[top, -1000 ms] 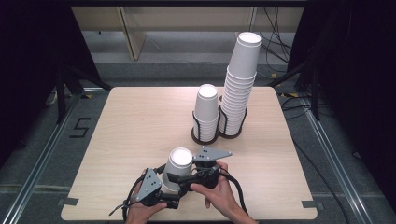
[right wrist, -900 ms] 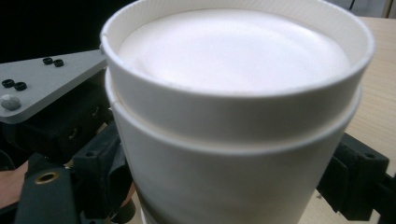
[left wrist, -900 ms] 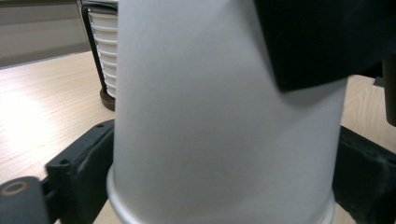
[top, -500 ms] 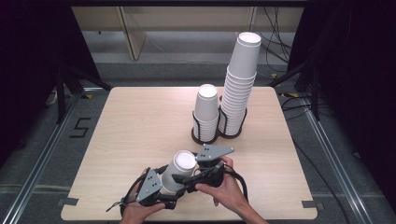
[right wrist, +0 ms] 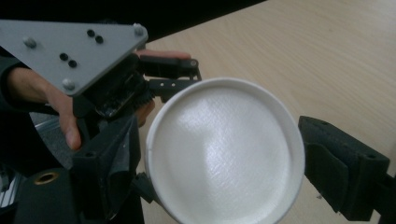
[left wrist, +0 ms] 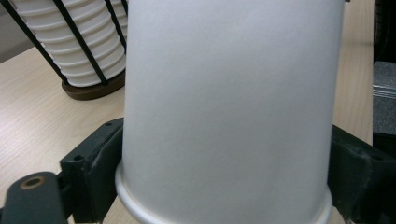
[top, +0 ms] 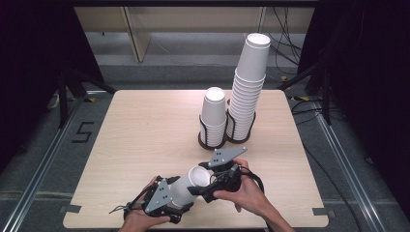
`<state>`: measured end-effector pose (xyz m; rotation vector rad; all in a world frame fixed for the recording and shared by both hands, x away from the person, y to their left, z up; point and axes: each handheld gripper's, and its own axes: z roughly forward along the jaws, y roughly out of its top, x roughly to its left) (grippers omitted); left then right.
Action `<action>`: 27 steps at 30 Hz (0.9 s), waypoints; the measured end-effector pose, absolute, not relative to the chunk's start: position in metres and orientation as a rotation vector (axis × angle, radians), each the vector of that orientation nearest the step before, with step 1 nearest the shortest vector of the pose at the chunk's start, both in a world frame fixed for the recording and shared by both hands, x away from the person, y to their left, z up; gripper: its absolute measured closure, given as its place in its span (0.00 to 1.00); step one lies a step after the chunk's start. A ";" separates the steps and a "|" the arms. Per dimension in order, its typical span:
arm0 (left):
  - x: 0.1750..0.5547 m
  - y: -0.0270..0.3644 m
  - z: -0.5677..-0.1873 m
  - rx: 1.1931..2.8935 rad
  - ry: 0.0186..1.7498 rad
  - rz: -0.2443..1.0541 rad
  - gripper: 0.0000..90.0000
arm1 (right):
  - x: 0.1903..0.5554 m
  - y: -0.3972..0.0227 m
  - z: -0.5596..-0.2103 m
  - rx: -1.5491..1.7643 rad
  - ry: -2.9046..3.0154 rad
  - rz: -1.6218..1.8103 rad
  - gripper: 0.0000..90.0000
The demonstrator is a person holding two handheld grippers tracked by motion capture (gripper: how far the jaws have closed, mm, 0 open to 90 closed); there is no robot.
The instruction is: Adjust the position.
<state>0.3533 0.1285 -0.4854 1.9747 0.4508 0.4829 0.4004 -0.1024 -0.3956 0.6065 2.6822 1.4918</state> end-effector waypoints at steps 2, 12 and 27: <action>0.353 0.130 -0.484 1.991 0.446 0.473 0.13 | 0.401 -0.102 -0.398 0.613 2.706 1.488 0.21; 0.354 0.130 -0.486 1.904 0.475 0.457 0.05 | 0.407 -0.106 -0.399 0.696 2.717 1.597 0.27; 0.352 0.137 -0.478 1.667 0.495 0.560 0.03 | 0.415 -0.122 -0.392 0.902 2.580 1.892 0.28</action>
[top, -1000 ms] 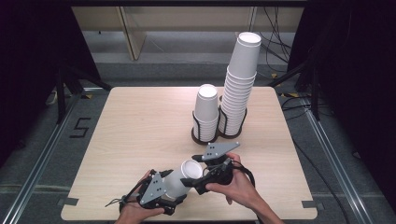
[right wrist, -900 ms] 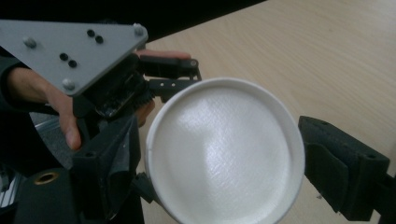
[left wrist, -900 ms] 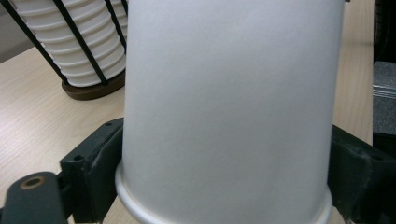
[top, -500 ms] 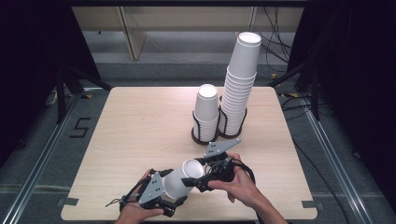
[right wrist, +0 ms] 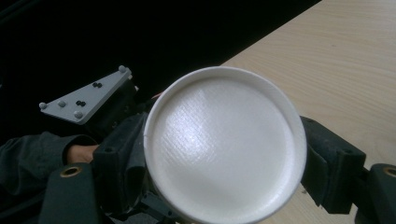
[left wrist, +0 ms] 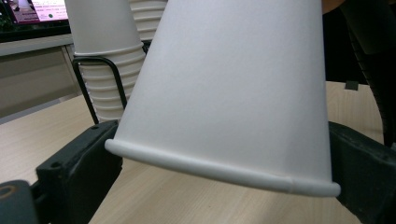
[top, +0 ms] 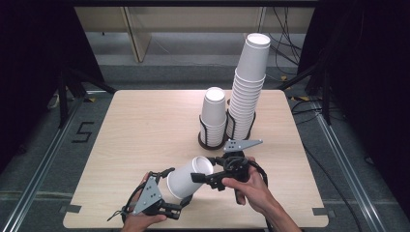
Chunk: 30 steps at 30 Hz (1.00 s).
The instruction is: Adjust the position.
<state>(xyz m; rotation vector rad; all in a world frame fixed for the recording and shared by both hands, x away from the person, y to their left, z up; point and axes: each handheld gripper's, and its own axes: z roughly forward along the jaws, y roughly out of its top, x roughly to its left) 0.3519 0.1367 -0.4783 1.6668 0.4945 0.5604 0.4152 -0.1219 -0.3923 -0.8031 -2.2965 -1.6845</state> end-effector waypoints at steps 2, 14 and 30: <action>0.352 0.137 -0.479 1.668 0.491 0.566 0.03 | 0.415 -0.122 -0.393 -0.807 -2.299 -1.685 0.28; 0.352 0.136 -0.479 1.671 0.474 0.598 0.02 | 0.415 -0.121 -0.395 -0.799 -2.287 -1.662 0.28; 0.352 0.136 -0.481 1.689 0.440 0.595 0.03 | 0.417 -0.121 -0.400 -0.805 -2.248 -1.625 0.28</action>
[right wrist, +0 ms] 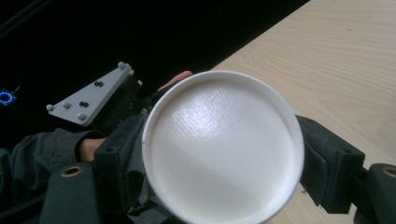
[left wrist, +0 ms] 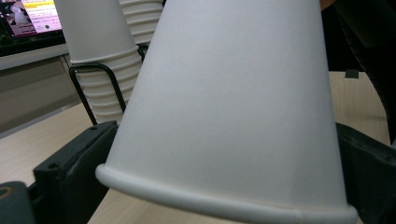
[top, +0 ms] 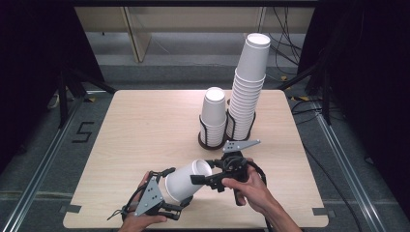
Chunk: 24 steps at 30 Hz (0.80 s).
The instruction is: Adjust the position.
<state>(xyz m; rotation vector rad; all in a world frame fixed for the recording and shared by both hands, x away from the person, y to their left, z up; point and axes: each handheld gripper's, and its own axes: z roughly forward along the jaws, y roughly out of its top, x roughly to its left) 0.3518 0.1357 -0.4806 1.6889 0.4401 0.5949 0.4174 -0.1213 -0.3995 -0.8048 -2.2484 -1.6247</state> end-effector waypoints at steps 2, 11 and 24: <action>0.352 0.136 -0.480 1.691 0.442 0.591 0.04 | 0.417 -0.121 -0.399 -0.813 -2.241 -1.618 0.28; 0.354 0.139 -0.478 1.737 0.436 0.550 0.12 | 0.418 -0.121 -0.400 -0.811 -2.267 -1.612 0.27; 0.354 0.143 -0.476 1.826 0.419 0.536 0.17 | 0.417 -0.123 -0.397 -0.815 -2.396 -1.554 0.21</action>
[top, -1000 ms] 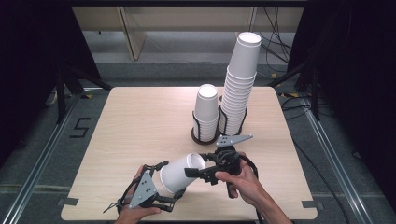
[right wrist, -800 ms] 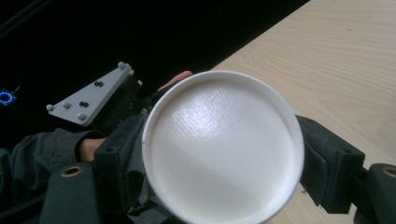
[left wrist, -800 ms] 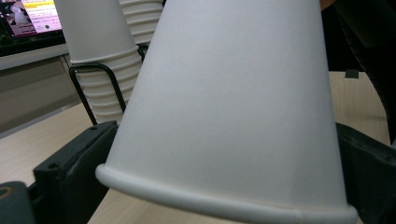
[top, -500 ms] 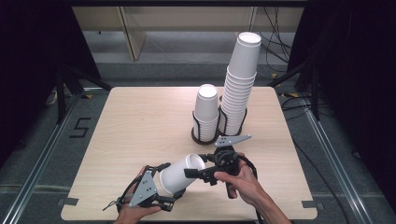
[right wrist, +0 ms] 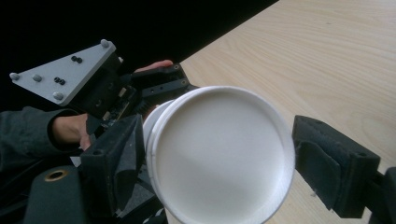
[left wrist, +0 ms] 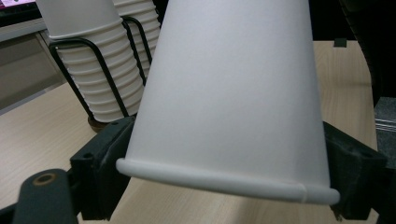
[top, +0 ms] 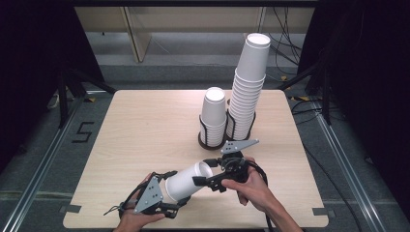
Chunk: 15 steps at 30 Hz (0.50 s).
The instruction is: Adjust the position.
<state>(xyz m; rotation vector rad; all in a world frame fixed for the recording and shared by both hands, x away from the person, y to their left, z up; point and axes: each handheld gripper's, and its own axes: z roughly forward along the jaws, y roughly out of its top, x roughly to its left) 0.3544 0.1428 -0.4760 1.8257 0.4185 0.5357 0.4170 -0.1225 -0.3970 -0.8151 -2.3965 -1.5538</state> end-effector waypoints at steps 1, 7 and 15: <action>0.355 0.143 -0.476 1.828 0.416 0.529 0.17 | 0.417 -0.123 -0.397 -0.812 -2.407 -1.555 0.20; 0.355 0.143 -0.476 1.863 0.422 0.513 0.18 | 0.417 -0.125 -0.393 -0.753 -2.532 -1.533 0.17; 0.356 0.141 -0.478 1.916 0.413 0.493 0.18 | 0.416 -0.126 -0.390 -0.678 -2.653 -1.461 0.18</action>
